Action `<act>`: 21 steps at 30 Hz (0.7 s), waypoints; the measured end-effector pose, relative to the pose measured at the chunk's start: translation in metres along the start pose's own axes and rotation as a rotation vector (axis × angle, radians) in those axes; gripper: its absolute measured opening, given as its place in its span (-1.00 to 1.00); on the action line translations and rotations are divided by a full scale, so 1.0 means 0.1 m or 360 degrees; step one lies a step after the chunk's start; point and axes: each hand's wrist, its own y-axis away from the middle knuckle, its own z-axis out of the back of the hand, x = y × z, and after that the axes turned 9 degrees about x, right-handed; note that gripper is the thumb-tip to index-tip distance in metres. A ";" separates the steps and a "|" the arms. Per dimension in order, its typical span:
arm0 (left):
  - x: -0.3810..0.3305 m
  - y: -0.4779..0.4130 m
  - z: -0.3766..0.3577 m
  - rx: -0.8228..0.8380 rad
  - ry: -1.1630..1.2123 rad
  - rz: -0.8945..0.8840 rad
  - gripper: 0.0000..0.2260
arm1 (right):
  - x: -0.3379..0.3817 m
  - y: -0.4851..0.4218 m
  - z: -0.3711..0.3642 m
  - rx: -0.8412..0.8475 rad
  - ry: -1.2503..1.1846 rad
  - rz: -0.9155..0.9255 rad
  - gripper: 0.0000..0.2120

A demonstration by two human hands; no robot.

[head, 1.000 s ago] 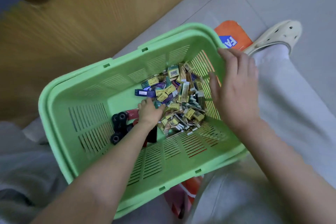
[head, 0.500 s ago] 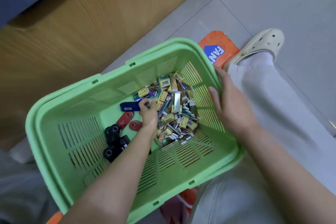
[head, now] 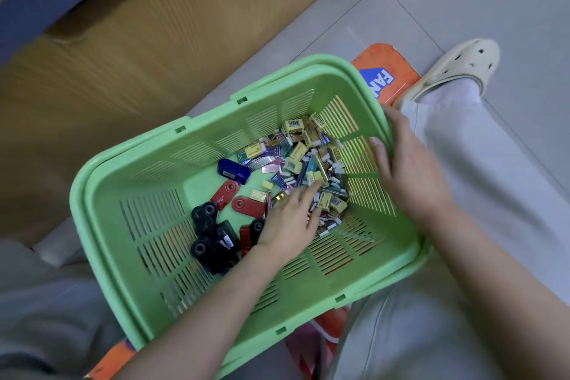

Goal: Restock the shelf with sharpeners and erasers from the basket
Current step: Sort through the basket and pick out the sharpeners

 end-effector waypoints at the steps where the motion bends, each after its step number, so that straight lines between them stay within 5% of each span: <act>1: 0.08 0.05 0.02 -0.0059 -0.0057 -0.0051 -0.59 | 0.00 0.00 0.00 0.0002 0.0008 -0.0002 -0.59; 5: 0.53 0.04 0.13 -0.0242 0.0134 0.0410 -0.72 | 0.01 0.00 -0.01 0.0008 0.0038 -0.0019 -0.58; 8: 0.82 -0.07 0.09 0.0023 0.0154 0.0703 -0.53 | 0.01 0.00 0.00 -0.0001 0.0047 -0.0009 -0.58; 13: 0.81 -0.22 -0.02 0.0192 0.0016 0.0748 -0.33 | 0.01 0.00 0.00 0.0000 0.0060 -0.0031 -0.58; 21: 0.78 -0.36 -0.02 0.0232 0.0159 0.0836 -0.57 | 0.01 0.00 0.00 -0.0030 0.0103 -0.0018 -0.58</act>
